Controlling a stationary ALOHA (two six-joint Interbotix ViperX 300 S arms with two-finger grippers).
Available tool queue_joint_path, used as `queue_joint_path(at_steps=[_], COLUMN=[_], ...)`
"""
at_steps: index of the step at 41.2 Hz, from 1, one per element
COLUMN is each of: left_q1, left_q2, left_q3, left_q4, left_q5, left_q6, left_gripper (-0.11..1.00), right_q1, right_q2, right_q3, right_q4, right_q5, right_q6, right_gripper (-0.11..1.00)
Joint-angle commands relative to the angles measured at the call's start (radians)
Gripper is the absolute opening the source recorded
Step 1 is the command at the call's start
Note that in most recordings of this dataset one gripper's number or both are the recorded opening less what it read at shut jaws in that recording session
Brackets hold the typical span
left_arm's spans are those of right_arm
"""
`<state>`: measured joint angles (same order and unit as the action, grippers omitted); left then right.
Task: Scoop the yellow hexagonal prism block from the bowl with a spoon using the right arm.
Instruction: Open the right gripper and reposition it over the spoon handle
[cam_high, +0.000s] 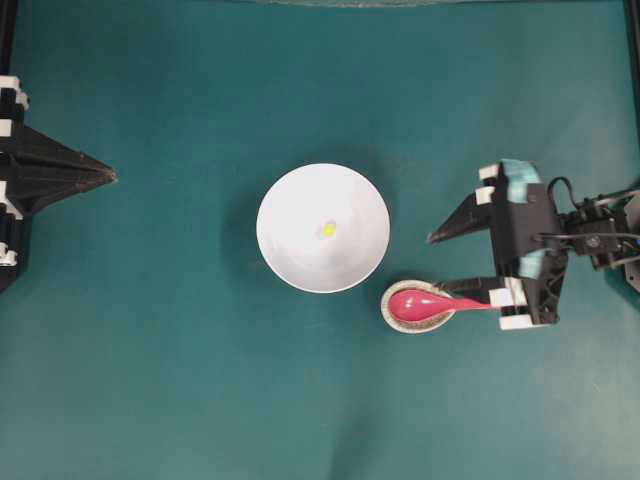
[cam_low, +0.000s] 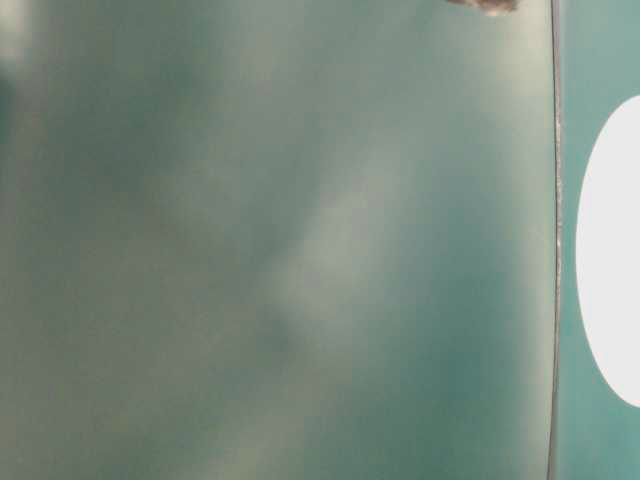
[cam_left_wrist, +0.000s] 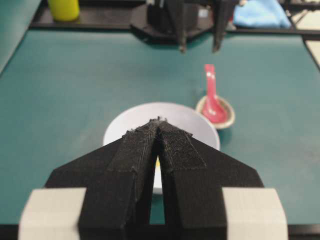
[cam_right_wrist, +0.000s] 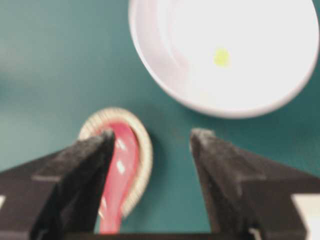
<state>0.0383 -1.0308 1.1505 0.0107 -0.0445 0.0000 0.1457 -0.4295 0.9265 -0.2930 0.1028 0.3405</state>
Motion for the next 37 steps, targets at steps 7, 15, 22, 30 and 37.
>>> queue_joint_path(at_steps=[7, 15, 22, 30, 37], left_q1=[0.003, 0.003, 0.003, 0.003, 0.003], left_q2=[0.006, 0.008, 0.009, 0.011, 0.012], left_q3=[-0.023, -0.023, -0.021, -0.021, -0.021], left_q4=[0.003, 0.003, 0.003, 0.003, 0.003], left_q5=[-0.008, -0.009, -0.009, -0.009, -0.011], left_q6=[-0.002, -0.002, -0.002, -0.002, 0.0], left_gripper=[0.01, 0.01, 0.01, 0.01, 0.01], right_q1=[-0.009, -0.018, -0.029, -0.029, -0.029], right_q2=[-0.011, 0.002, 0.046, 0.15, 0.268], right_q3=[0.115, 0.195, 0.249, 0.31, 0.353], right_q4=[0.009, 0.051, 0.1, 0.184, 0.259], right_q5=[-0.38, -0.531, -0.655, -0.853, -1.029], right_q6=[0.0, 0.0, -0.003, -0.028, -0.052], right_gripper=[0.63, 0.63, 0.62, 0.6, 0.6])
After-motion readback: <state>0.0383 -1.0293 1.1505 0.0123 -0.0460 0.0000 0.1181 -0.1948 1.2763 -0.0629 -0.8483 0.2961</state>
